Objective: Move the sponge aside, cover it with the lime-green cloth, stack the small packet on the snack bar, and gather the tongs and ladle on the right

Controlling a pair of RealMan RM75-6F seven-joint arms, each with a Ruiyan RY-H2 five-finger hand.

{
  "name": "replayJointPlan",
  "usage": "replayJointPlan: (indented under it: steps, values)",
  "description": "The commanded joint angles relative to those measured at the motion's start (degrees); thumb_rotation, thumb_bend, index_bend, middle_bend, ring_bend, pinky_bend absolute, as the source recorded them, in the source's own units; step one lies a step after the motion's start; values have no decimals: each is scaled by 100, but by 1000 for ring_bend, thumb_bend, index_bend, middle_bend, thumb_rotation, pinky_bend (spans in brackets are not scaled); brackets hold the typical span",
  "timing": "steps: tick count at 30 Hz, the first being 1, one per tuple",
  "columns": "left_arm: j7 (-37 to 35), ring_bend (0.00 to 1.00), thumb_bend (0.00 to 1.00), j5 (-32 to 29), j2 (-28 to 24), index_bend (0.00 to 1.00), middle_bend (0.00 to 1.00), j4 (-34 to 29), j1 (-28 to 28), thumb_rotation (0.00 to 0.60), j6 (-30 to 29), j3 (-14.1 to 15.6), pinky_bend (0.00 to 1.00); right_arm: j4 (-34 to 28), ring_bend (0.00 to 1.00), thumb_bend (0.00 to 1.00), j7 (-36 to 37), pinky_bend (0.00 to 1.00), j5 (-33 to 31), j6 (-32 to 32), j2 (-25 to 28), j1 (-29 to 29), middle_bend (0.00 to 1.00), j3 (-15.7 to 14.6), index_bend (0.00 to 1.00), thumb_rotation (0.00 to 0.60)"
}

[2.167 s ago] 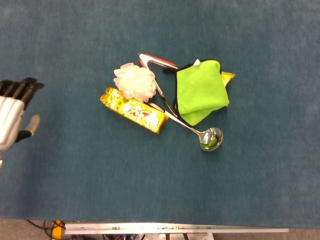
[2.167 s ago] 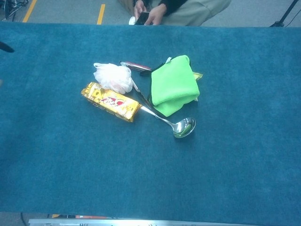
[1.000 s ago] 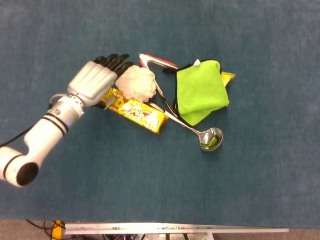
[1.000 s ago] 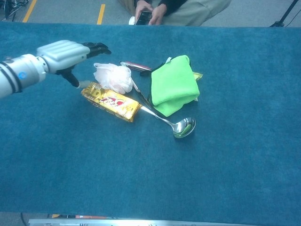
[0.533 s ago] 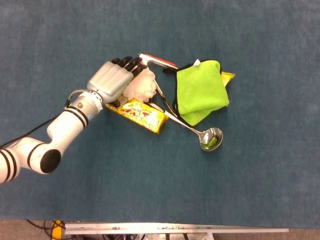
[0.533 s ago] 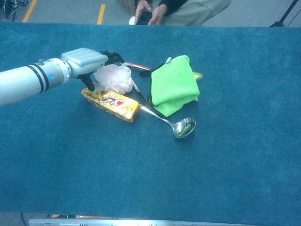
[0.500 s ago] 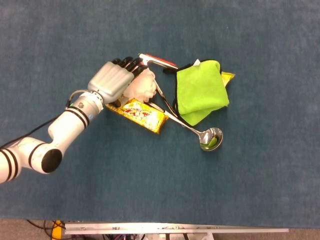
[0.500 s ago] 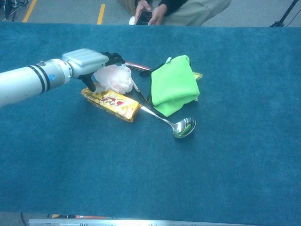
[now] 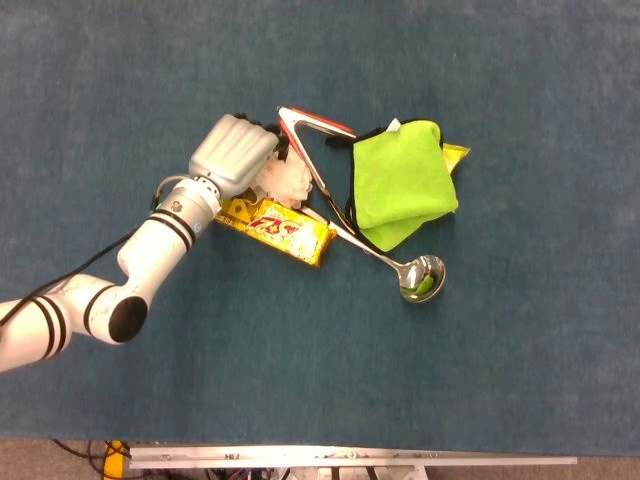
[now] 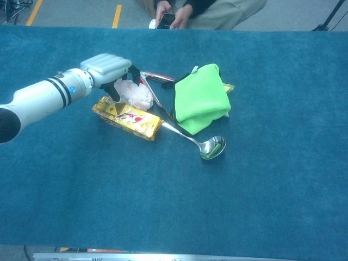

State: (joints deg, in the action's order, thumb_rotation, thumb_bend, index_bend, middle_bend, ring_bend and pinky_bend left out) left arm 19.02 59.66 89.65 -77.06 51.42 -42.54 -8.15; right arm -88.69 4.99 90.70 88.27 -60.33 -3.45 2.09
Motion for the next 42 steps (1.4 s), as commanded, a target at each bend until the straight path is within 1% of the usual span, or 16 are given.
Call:
replayJointPlan:
  steps: [1,9,13,24,28,32,36,42]
  values:
    - [-116,451,335,54,-103,467,389,-129,-52,600,-56,-15,349,2,404,144,4,482,-5,-7,-4,-6,461,8,356,600]
    - [-315,493,335,115,-442,483,435,-586,-196,600,-208,12,375,-6,404,144,-6,482,40,-11,-33,-37,461,22,356,600]
    - [-523,591,335,195,-526,529,523,-776,-263,600,-241,16,445,-8,404,144,-11,482,42,-1,-39,-40,461,32,356,600]
    - [-624,662,337,228,-269,608,618,-539,-261,600,-338,9,511,51,404,143,85,482,26,75,-44,14,461,32,356,600]
    - [-682,702,375,231,-191,635,657,-453,-274,600,-374,-7,535,90,404,143,122,482,15,55,-59,15,461,28,356,600]
    - [-730,711,385,223,-174,651,675,-420,-291,600,-384,-18,539,121,404,144,153,482,6,45,-71,11,461,32,356,600]
    - [-853,712,385,260,-357,653,678,-625,-350,600,-448,-69,540,154,404,143,182,482,-9,31,-83,10,461,35,356,600]
    - [-1033,712,385,420,-897,653,678,-1161,-538,600,-676,-110,540,202,404,143,217,482,-12,9,-109,-6,461,43,356,600]
